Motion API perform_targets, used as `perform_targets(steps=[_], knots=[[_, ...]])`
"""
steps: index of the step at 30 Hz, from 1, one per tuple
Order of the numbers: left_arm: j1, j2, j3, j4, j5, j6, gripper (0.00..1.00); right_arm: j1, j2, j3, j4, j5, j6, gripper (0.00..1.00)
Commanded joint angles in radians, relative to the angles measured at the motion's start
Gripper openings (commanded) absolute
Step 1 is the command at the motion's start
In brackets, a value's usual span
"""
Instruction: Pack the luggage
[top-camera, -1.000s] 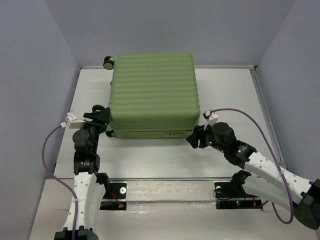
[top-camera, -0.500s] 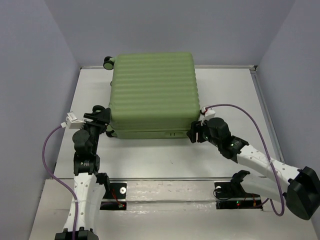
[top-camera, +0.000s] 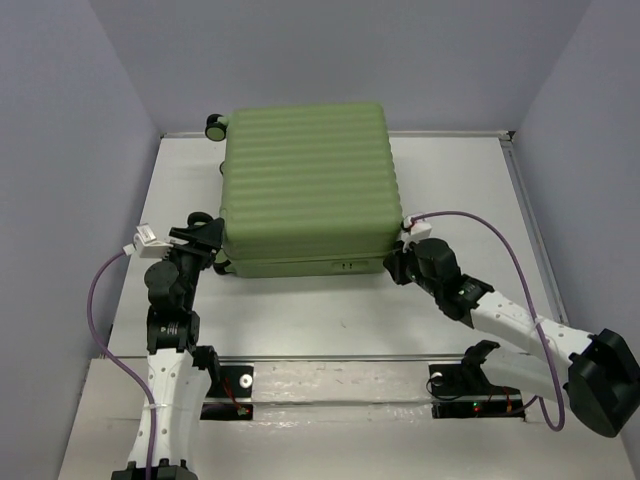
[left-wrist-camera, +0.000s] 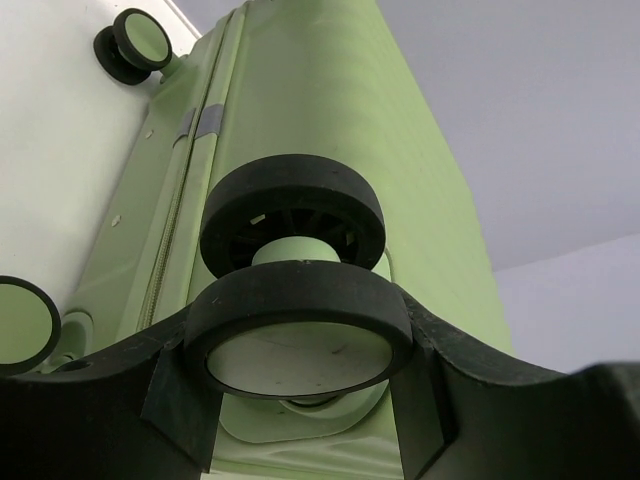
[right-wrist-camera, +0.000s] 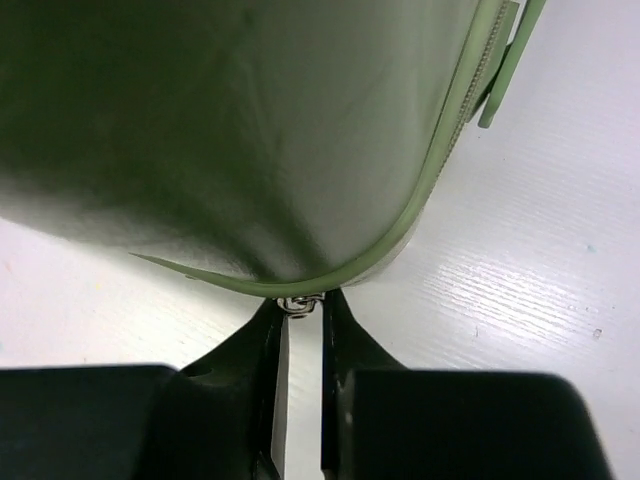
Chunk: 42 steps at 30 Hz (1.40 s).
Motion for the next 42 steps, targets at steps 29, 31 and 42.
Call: perform_targets(steps=[29, 31, 42], knots=[[-0.739, -0.06, 0.019, -0.042, -0.185, -0.082, 0.06, 0.65, 0.686, 0.519, 0.494, 0.183, 0.018, 0.07], [-0.738, -0.116, 0.048, -0.122, -0.179, -0.076, 0.06, 0.659, 0.696, 0.5, 0.603, 0.142, 0.037, 0.07], [-0.74, -0.158, 0.085, -0.213, -0.161, -0.075, 0.06, 0.679, 0.807, 0.365, 1.025, 0.153, 0.149, 0.32]])
